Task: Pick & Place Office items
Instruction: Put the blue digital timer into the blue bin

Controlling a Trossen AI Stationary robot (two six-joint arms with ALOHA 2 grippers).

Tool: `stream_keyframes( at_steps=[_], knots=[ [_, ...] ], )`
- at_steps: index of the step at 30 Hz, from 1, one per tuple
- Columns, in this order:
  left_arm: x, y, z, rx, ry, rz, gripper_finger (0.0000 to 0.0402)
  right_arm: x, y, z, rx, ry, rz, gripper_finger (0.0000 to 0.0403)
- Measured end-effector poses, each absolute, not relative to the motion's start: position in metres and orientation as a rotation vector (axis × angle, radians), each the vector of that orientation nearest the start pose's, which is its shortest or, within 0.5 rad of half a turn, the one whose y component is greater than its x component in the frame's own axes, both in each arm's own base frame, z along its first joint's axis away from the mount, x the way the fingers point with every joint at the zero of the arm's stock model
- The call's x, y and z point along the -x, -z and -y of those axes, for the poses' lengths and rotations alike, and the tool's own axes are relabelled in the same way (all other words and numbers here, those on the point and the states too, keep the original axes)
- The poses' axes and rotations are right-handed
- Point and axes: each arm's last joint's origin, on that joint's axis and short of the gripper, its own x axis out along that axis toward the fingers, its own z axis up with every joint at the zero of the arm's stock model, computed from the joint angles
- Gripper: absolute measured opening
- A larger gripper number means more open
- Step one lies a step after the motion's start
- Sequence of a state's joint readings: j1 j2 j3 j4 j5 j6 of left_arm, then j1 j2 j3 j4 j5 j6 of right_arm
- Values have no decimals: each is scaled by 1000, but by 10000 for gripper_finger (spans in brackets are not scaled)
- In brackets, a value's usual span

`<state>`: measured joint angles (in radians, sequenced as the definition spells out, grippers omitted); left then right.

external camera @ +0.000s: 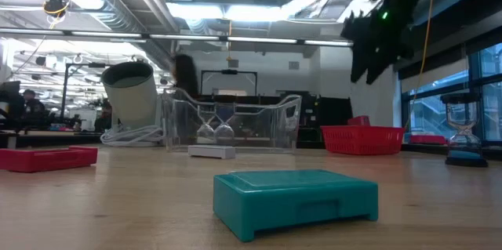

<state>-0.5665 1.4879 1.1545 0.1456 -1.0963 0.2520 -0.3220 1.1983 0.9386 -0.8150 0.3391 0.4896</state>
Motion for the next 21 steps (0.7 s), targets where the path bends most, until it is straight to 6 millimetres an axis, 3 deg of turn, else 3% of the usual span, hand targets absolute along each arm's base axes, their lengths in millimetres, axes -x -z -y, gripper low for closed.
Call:
stream_keyframes(
  at_steps=[4, 7, 11, 15, 21],
  knots=[
    [-300, -315, 149, -248, -182, -269, 283, -199, -279, 60, -445, 684, -840, 282],
    [-302, -304, 143, -115, -64, -379, 283, -203, -288, 42, -461, 476, -790, 282],
    [-295, -288, 135, 7, -117, -542, 283, -224, -299, 7, -409, 139, -668, 282],
    [-283, -276, 136, 110, -198, -678, 283, -248, -303, -38, -216, -119, -535, 282],
    [-266, -268, 149, 184, -254, -753, 283, -276, -276, -96, 32, -341, -501, 282]
  ],
)
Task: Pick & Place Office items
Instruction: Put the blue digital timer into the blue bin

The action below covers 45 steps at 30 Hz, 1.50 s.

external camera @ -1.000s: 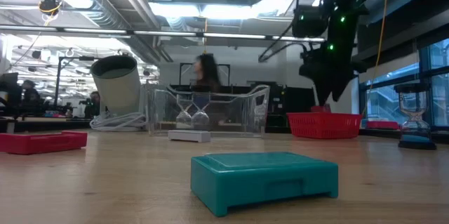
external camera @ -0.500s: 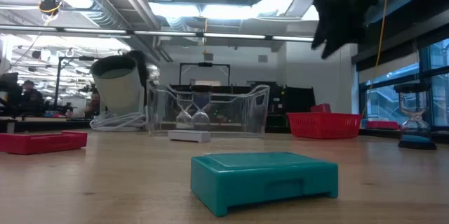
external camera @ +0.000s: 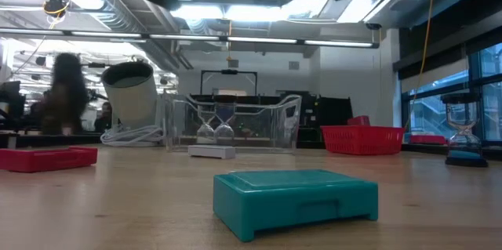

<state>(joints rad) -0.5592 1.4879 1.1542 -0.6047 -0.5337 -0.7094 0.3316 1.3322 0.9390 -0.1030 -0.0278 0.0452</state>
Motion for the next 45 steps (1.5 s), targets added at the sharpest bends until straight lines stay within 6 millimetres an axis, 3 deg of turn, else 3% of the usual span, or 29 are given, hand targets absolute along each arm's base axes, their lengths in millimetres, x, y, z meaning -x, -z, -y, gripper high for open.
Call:
stream_keyframes(
  at_steps=[6, 18, 26, 32, 37, 45],
  knots=[
    [-254, -269, 166, 187, -238, -729, 283, -303, -228, -127, 235, -336, -540, 282],
    [-245, -269, 179, 180, -238, -697, 283, -331, -148, -160, 231, -457, -590, 282],
    [-245, -269, 178, 178, -241, -698, 283, -334, -127, -186, 190, -604, -485, 282],
    [-245, -269, 178, 175, -240, -698, 283, -340, -104, -197, 190, -615, -508, 282],
    [-245, -269, 178, 175, -240, -699, 283, -350, -100, -203, 169, -641, -508, 282],
    [-245, -269, 178, 163, -235, -701, 283, -350, -96, -201, 122, -585, -574, 282]
  ],
)
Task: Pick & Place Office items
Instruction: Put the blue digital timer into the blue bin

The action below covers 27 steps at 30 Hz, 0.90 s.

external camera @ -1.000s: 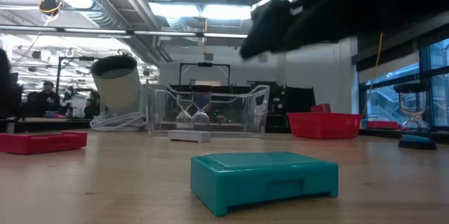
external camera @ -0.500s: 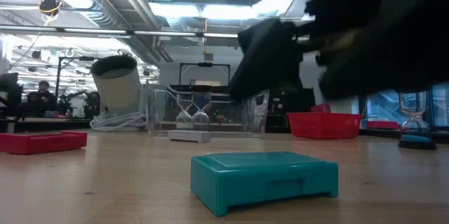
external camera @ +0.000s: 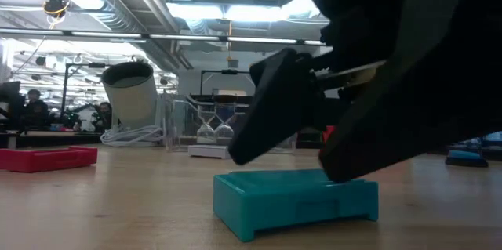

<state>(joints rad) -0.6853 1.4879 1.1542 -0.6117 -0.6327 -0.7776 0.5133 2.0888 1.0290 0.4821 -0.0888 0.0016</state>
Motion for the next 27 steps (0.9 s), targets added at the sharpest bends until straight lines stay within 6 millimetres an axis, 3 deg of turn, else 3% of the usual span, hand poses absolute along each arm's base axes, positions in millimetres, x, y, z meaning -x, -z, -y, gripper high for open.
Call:
stream_keyframes(
  at_steps=[10, 14, 20, 27],
  knots=[
    [-245, -269, 178, 146, -225, -705, 283, -345, -88, -197, 127, -459, -686, 274],
    [-245, -269, 178, 144, -224, -706, 283, -345, -87, -197, 166, -444, -683, 240],
    [-245, -269, 178, 140, -222, -706, 283, -345, -87, -196, 184, -448, -685, 154],
    [-245, -269, 178, 131, -225, -702, 283, -342, -99, -193, 154, -434, -699, 155]
  ],
)
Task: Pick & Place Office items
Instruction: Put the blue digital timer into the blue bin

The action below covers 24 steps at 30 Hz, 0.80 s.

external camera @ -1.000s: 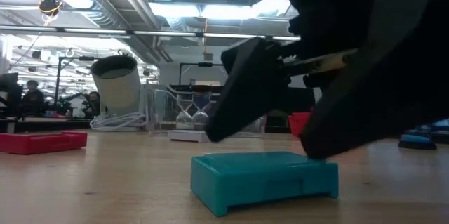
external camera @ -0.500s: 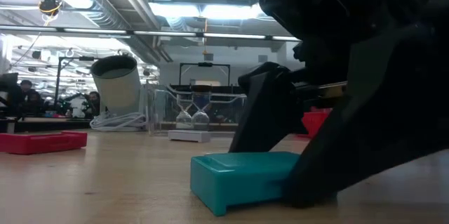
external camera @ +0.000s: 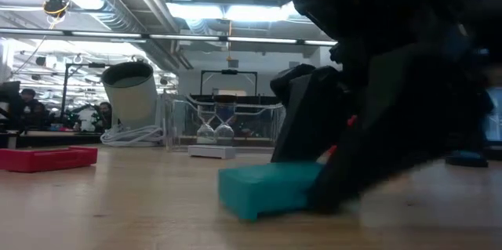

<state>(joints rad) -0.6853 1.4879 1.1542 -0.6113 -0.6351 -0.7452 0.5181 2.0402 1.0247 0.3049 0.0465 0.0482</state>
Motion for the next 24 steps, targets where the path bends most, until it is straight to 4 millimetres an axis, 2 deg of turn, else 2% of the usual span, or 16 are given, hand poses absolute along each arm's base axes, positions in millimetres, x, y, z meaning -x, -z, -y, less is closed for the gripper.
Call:
stream_keyframes(
  at_steps=[2, 5, 9, 12, 16, 18, 24],
  knots=[
    [-245, -269, 178, 130, -227, -701, 283, -341, -117, -192, 120, -424, -673, 155],
    [-245, -270, 178, 131, -227, -699, 283, -335, -154, -187, 85, -415, -646, 155],
    [-245, -270, 177, 124, -245, -687, 283, -312, -193, -172, 6, -272, -731, 155],
    [-246, -270, 175, 107, -255, -680, 283, -288, -220, -155, -71, -134, -815, 155],
    [-249, -270, 171, 91, -270, -678, 283, -253, -238, -141, -235, 4, -987, 155],
    [-252, -271, 167, 86, -284, -676, 283, -237, -241, -139, -334, 48, -1098, 156],
    [-261, -271, 152, 45, -325, -678, 283, -205, -240, -150, -568, 90, -1400, 157]
  ],
)
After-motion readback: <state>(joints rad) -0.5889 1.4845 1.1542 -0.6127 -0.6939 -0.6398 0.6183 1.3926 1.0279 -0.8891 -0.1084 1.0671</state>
